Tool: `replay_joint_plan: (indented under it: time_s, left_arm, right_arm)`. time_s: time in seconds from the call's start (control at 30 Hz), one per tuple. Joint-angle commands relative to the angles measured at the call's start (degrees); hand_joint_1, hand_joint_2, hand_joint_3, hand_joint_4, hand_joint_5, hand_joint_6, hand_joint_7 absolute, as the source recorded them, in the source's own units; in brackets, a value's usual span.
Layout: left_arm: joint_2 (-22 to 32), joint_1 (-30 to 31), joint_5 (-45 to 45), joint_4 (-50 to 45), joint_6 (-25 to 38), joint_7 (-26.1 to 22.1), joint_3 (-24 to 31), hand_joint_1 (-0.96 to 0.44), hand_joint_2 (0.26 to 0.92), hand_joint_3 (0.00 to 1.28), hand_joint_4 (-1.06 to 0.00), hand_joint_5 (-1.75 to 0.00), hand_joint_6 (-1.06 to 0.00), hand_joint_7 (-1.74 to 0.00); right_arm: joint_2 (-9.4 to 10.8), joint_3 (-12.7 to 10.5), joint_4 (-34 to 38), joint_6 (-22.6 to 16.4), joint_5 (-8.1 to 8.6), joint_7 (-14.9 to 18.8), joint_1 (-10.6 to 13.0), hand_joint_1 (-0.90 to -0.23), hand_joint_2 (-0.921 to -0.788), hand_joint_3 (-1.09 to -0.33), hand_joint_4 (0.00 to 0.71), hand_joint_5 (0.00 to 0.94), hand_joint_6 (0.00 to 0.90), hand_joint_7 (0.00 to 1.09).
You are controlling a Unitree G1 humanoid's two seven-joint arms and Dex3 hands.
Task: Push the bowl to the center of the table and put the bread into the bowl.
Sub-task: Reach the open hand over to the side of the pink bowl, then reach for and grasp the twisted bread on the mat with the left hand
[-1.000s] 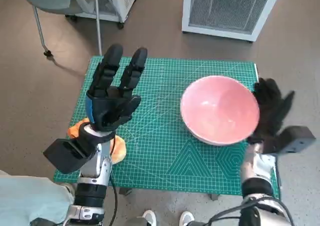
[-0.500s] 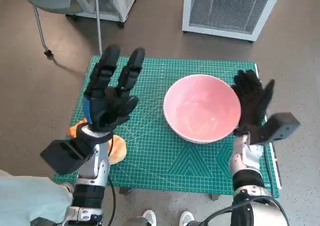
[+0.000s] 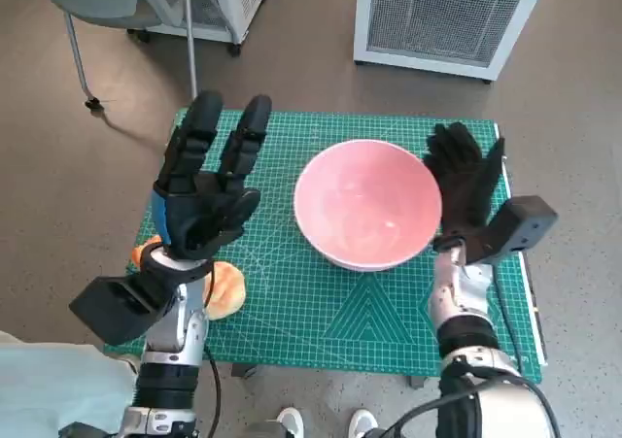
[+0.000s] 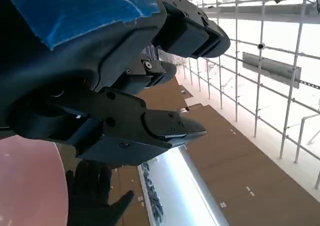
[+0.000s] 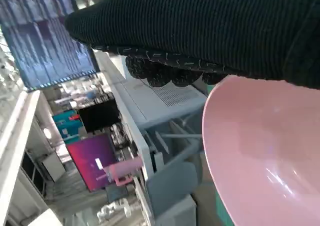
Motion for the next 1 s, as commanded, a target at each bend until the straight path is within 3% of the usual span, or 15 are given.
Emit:
replay_joint_plan:
  time_s: [0.03, 0.37, 0.57, 0.8, 0.93, 1.0]
  left_arm:
    - [0.35, 0.57, 0.58, -0.65, 0.15, 0.61, 0.07, -0.07, 0.921, 0.21, -0.39, 0.0, -0.53, -0.01]
    - [1.04, 1.32, 0.9, -1.17, -0.1, 1.02, 0.08, -0.07, 0.921, 0.2, -0.39, 0.0, -0.53, -0.01]
    - [2.98, 1.27, -0.54, -1.49, 0.53, 0.23, 1.4, -0.07, 0.921, 0.2, -0.38, 0.0, -0.53, -0.01]
    - [6.89, 0.68, -2.0, -1.51, 0.61, -1.29, 4.05, -0.09, 0.921, 0.2, -0.39, 0.0, -0.52, 0.0]
    - [10.96, 0.13, -0.57, -1.01, 0.45, -1.82, 5.84, -0.11, 0.921, 0.2, -0.37, 0.0, -0.5, 0.0]
    - [13.83, 0.23, 1.6, -1.17, 0.84, -1.66, 6.55, -0.13, 0.921, 0.19, -0.36, 0.0, -0.48, 0.0]
  right_arm:
    - [0.61, 0.05, 1.27, 2.17, -0.56, -0.19, -0.55, -0.46, -0.921, -0.815, 0.269, 0.003, 0.155, 0.37]
    - [-1.6, -0.6, -0.11, 2.26, 0.14, 1.6, -0.46, -0.462, -0.921, -0.816, 0.257, 0.001, 0.148, 0.36]
    - [-2.29, -0.29, -3.78, -2.15, -0.52, -0.07, 0.14, -0.449, -0.921, -0.825, 0.244, 0.0, 0.132, 0.35]
    - [-2.77, 3.34, -12.43, -12.19, -4.79, -1.24, 3.1, -0.453, -0.921, -0.828, 0.251, 0.008, 0.139, 0.36]
    - [-3.15, 6.33, -20.55, -16.54, -7.94, -0.94, 6.26, -0.457, -0.921, -0.827, 0.266, 0.007, 0.065, 0.53]
    - [-3.24, 7.72, -25.35, -17.5, -8.59, 0.04, 8.1, -0.46, -0.921, -0.826, 0.267, 0.006, 0.048, 0.56]
